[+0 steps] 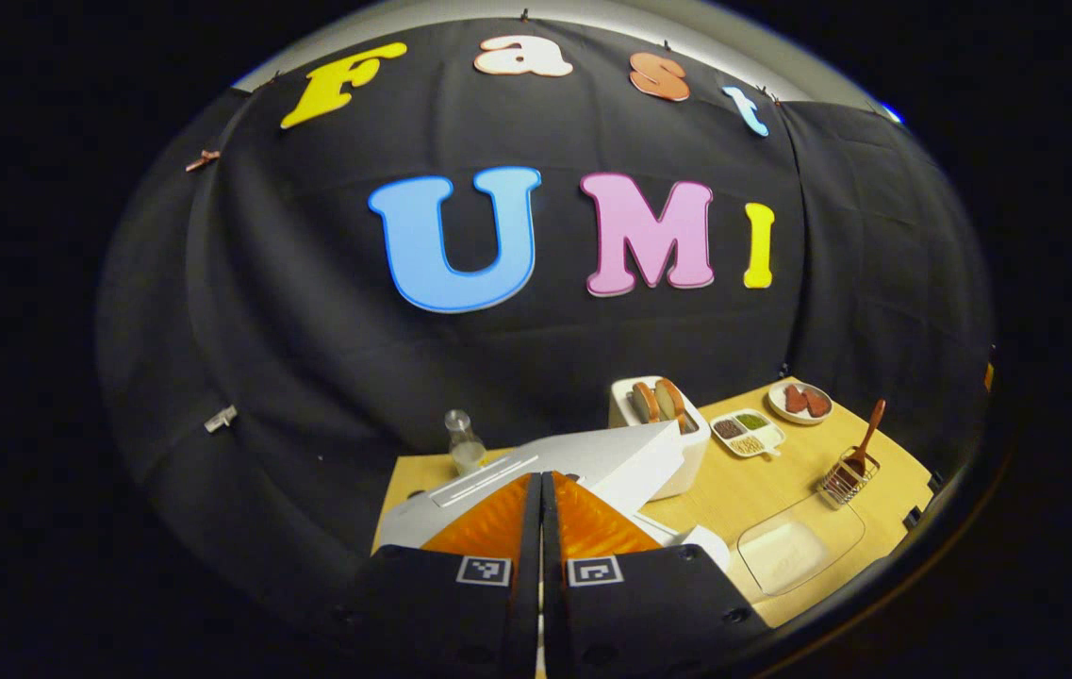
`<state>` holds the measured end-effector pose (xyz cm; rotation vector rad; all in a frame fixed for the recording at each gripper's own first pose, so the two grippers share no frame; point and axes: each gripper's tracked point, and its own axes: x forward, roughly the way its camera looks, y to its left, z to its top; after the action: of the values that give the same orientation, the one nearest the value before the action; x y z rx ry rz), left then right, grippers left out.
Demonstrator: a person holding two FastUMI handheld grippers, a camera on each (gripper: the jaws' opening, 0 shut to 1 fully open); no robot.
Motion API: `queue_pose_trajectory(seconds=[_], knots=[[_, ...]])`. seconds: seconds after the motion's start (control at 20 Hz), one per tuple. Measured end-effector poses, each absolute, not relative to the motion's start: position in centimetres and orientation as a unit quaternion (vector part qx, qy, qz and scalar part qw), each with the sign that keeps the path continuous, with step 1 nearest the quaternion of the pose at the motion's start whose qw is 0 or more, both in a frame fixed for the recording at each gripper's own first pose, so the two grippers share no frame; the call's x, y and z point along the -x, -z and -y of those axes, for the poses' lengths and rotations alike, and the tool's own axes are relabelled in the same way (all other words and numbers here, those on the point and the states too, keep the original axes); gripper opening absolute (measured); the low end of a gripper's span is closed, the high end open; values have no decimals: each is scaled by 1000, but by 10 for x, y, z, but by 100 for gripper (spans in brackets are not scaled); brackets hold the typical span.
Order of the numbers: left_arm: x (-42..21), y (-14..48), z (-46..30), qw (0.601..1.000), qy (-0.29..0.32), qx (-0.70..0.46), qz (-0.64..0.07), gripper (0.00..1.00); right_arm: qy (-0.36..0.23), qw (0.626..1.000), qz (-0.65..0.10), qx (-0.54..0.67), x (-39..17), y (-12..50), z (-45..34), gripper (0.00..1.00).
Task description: Close the left gripper, press the button to open the rice cooker; take a wooden spoon from the chopstick holder with the right hand, scoop a spoonful of rice and pour it into the rice cooker, then put the wooden spoon back into the chopstick holder.
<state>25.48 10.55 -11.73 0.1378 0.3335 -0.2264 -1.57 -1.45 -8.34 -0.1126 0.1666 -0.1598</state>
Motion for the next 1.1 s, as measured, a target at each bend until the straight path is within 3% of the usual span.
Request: queue_pose_trajectory(seconds=[0.15, 0.2, 0.25, 0.3, 0.35, 0.6, 1.1], knots=[[-251, 96, -116, 985, 83, -86, -127, 13, 84, 992, -81, 53, 20, 82, 19, 97], [-250, 92, -118, 986, 74, -86, -120, 35, 84, 992, -82, 52, 21, 82, 19, 97], [-247, 88, -118, 988, 69, -82, -113, 43, 84, 992, -82, 51, 23, 81, 20, 98], [-244, 84, -117, 989, 69, -74, -105, 71, 84, 992, -82, 51, 23, 80, 21, 98], [-236, 81, -113, 990, 72, -66, -100, 67, 84, 992, -81, 52, 25, 79, 23, 98], [-199, 67, -92, 993, 84, -25, -76, 98, 85, 992, -79, 53, 34, 77, 25, 97], [-106, 32, -53, 996, 82, 34, -22, 98, 43, 997, -64, 27, 39, 67, 18, 98]])
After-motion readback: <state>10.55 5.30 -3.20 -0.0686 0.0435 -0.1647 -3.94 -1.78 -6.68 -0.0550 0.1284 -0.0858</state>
